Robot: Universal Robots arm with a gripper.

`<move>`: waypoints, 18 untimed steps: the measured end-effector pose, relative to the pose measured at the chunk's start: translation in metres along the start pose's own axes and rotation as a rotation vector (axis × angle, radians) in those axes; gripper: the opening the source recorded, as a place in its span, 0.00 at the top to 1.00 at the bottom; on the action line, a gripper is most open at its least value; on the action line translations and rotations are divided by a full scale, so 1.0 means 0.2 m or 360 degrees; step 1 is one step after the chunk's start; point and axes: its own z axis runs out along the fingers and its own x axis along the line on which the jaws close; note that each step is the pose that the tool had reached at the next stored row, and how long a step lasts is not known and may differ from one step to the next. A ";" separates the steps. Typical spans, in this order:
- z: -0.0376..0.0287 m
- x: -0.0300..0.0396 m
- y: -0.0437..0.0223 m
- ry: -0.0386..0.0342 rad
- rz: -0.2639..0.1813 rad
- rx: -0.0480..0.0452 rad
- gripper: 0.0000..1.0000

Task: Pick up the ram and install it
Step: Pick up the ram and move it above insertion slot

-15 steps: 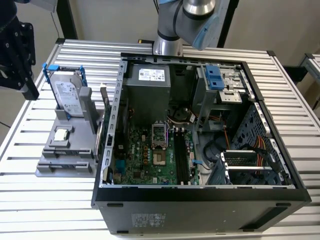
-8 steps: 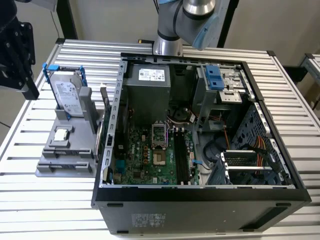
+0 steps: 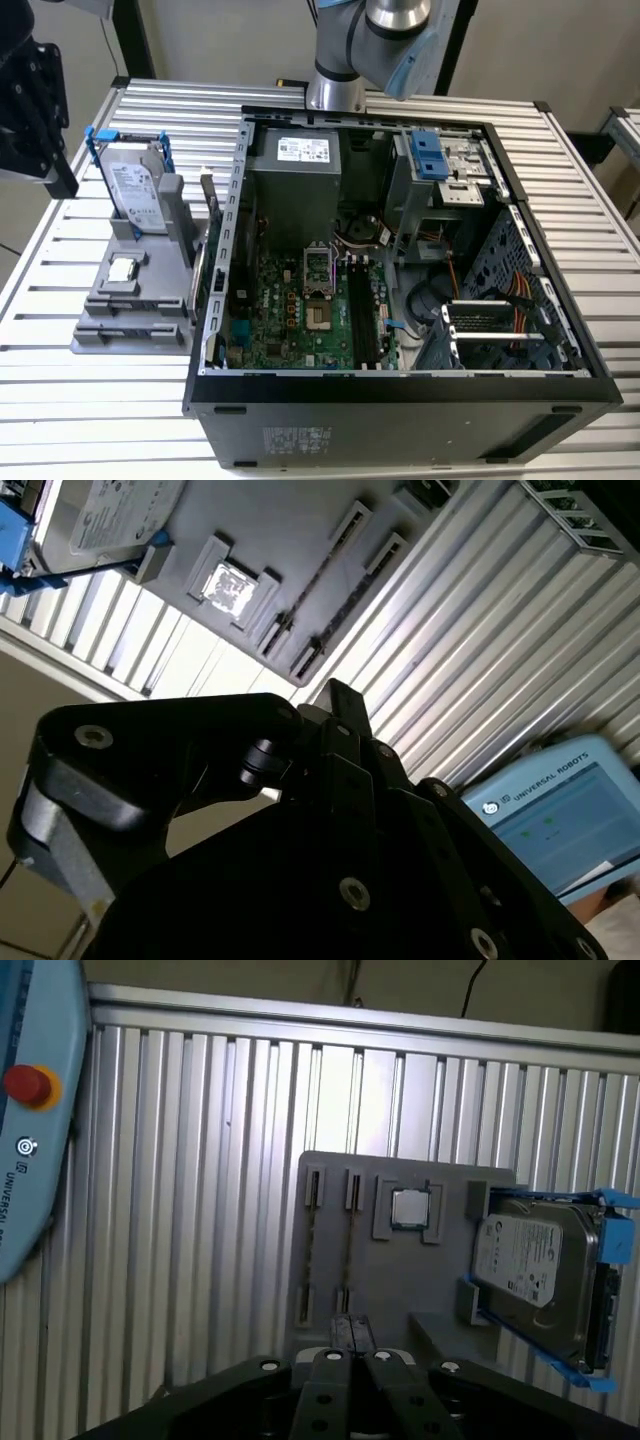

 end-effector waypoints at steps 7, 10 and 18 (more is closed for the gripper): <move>0.001 0.000 0.000 -0.0013 -0.0014 -0.0007 1.00; 0.001 0.000 0.000 -0.0013 -0.0014 -0.0007 1.00; 0.023 0.001 0.000 -0.0013 0.0009 -0.0006 1.00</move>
